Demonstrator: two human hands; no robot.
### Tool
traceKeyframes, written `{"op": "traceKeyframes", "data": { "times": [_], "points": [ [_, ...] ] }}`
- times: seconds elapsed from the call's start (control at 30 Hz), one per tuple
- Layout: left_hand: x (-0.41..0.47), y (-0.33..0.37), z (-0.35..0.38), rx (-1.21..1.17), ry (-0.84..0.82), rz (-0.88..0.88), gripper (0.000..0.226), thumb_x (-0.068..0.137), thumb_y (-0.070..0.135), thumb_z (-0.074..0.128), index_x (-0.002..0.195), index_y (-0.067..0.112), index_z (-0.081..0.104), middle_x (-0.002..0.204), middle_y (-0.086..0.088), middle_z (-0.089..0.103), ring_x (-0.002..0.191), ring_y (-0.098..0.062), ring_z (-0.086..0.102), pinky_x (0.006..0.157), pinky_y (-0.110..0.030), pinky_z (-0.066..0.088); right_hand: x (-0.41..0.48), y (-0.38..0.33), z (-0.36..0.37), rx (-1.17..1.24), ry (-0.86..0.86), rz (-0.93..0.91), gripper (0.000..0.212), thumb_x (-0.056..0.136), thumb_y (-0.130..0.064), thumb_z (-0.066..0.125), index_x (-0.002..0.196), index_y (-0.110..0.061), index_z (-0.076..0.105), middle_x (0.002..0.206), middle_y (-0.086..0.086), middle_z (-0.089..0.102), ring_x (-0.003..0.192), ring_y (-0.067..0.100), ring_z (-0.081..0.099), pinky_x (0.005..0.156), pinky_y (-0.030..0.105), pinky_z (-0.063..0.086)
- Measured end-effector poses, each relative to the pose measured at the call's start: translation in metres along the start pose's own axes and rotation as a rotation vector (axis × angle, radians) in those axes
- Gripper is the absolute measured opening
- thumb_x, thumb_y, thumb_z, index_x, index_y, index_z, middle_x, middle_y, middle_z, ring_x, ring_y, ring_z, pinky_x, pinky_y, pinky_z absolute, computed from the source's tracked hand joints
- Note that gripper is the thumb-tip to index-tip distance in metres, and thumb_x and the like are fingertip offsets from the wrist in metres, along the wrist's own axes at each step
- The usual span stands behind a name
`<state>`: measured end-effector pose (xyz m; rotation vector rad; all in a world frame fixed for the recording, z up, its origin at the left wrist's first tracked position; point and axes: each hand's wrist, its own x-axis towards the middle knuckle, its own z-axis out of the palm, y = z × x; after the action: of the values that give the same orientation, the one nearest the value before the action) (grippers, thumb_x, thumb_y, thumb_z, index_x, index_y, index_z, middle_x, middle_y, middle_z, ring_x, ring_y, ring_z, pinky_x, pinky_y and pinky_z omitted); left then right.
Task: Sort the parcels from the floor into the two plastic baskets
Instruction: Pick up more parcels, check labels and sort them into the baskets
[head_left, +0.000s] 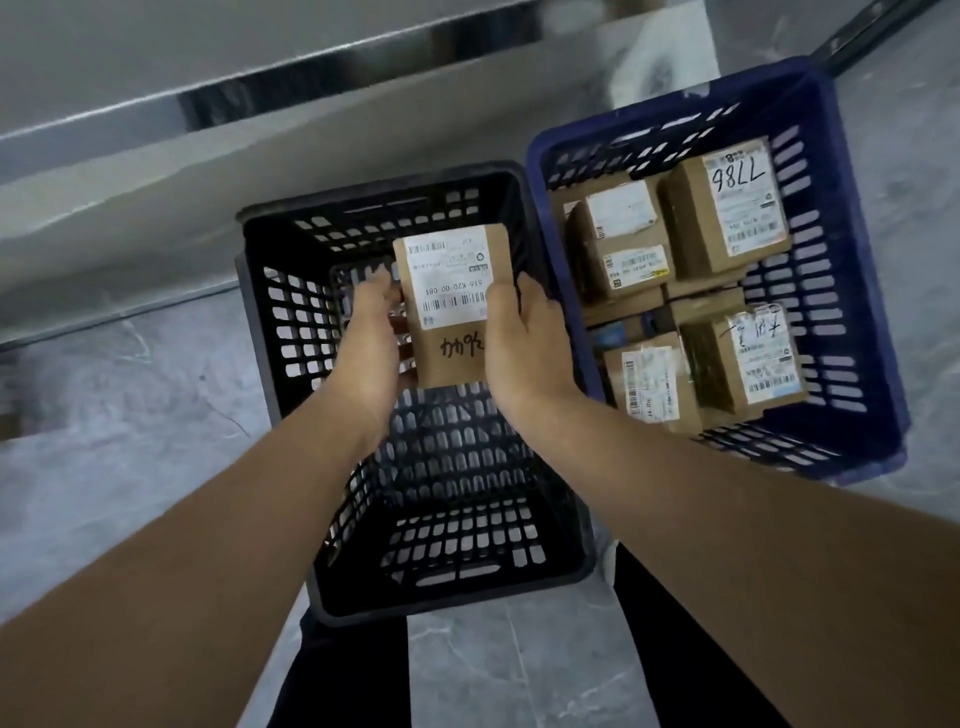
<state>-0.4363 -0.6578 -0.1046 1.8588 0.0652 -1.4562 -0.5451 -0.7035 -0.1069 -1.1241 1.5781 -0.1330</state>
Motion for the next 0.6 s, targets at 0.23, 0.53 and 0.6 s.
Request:
{"op": "traceKeyframes", "data": {
  "times": [0.23, 0.53, 0.6],
  "points": [
    [0.087, -0.036, 0.01, -0.058, 0.016, -0.028, 0.056, 0.105, 0.056, 0.025, 0.108, 0.027, 0.073, 0.094, 0.005, 0.079, 0.102, -0.02, 0.071, 0.089, -0.039, 0.056, 0.073, 0.053, 0.03, -0.009, -0.017, 0.029, 0.046, 0.114, -0.041, 0.042, 0.151, -0.014, 0.044, 0.141, 0.008, 0.064, 0.114, 0.024, 0.06, 0.081, 0.032, 0.044],
    [0.164, -0.08, 0.021, -0.105, 0.027, -0.05, 0.052, 0.106, 0.053, 0.027, 0.104, 0.024, 0.071, 0.091, 0.005, 0.08, 0.094, -0.017, 0.071, 0.092, -0.039, 0.052, 0.138, 0.097, 0.084, -0.029, -0.089, 0.121, 0.091, 0.084, -0.07, 0.03, 0.17, -0.04, 0.019, 0.166, 0.001, 0.041, 0.15, 0.03, 0.042, 0.125, 0.06, 0.033],
    [0.175, -0.086, 0.021, -0.101, 0.014, -0.048, 0.052, 0.106, 0.054, 0.027, 0.1, 0.028, 0.071, 0.09, 0.009, 0.08, 0.098, -0.015, 0.071, 0.093, -0.038, 0.051, 0.15, 0.103, 0.09, -0.04, -0.07, 0.152, 0.095, 0.081, -0.071, 0.028, 0.17, -0.041, 0.017, 0.167, 0.003, 0.038, 0.152, 0.032, 0.039, 0.125, 0.061, 0.031]
  ]
}}
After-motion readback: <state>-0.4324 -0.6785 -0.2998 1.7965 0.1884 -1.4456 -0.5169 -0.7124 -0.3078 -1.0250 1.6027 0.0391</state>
